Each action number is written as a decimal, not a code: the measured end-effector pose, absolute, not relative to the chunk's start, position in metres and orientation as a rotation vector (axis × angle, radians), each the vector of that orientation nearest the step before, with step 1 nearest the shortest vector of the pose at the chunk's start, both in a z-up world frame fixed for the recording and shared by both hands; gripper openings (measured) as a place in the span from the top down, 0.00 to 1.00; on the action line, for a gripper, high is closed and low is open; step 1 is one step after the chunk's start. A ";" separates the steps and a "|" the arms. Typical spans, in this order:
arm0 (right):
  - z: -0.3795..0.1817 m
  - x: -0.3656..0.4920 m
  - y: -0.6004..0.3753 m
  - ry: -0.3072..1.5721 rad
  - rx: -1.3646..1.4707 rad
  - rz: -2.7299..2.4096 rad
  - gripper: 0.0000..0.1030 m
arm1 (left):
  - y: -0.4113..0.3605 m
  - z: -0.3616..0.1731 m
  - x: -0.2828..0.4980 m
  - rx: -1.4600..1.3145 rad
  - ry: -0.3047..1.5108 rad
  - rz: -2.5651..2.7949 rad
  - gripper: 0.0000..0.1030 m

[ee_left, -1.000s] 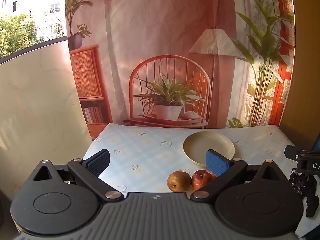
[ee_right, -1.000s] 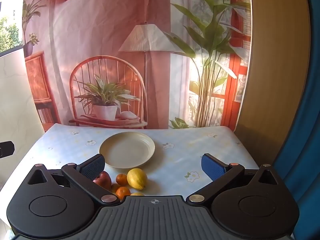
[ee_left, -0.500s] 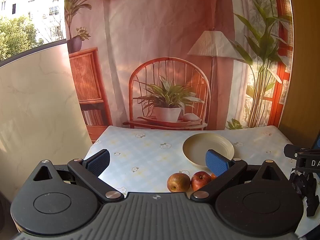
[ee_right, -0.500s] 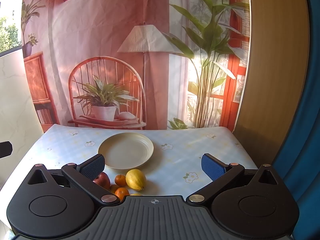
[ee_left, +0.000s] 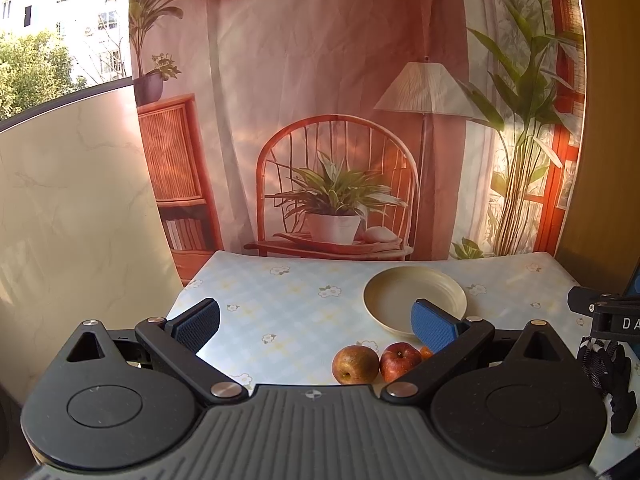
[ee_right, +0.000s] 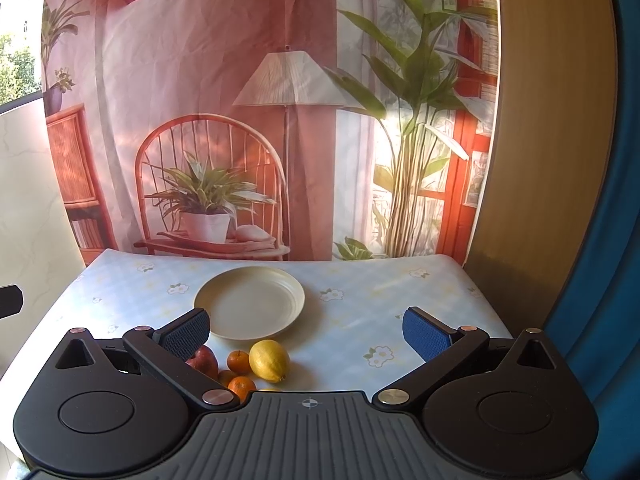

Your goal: Organize fruits

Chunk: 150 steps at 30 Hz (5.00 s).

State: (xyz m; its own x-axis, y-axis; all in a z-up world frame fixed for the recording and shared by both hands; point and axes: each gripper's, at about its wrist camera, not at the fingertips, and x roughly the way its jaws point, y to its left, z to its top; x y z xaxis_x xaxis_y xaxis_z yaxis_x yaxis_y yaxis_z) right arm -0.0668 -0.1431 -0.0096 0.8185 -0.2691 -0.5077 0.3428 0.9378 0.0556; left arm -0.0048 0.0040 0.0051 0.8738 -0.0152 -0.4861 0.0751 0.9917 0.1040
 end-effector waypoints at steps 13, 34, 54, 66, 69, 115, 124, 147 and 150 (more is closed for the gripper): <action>-0.009 -0.067 -0.141 0.518 0.147 -0.329 0.00 | 0.004 0.004 -0.004 0.118 0.510 -0.046 0.00; -0.009 -0.067 -0.139 0.518 0.147 -0.331 0.00 | 0.004 0.001 -0.005 0.118 0.512 -0.044 0.00; -0.029 -0.056 -0.141 0.554 0.179 -0.309 0.00 | 0.006 -0.019 0.009 0.136 0.548 0.014 0.00; -0.084 -0.067 -0.148 0.365 0.160 -0.317 0.00 | 0.015 -0.060 0.029 0.077 0.586 -0.045 0.03; -0.094 -0.063 -0.147 0.372 0.160 -0.305 0.00 | 0.018 -0.070 0.031 0.054 0.562 -0.054 0.04; -0.133 0.000 -0.169 0.649 0.174 -0.169 0.00 | 0.019 -0.122 0.085 0.122 0.717 -0.097 0.07; -0.147 -0.016 -0.159 0.667 0.179 -0.142 0.02 | 0.011 -0.129 0.068 0.098 0.665 -0.112 0.07; -0.188 -0.054 -0.140 0.752 0.203 -0.078 0.13 | -0.027 -0.179 0.054 0.245 0.874 -0.292 0.16; -0.189 -0.056 -0.140 0.753 0.204 -0.078 0.14 | -0.026 -0.184 0.055 0.221 0.899 -0.317 0.18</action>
State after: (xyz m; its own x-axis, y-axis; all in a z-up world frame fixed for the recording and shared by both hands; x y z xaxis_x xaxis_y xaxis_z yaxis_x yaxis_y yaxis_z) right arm -0.0563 -0.1404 -0.1888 0.7281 0.0026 -0.6855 0.1435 0.9773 0.1561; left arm 0.0551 -0.0263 -0.1835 0.5806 -0.1767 -0.7948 0.3601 0.9312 0.0560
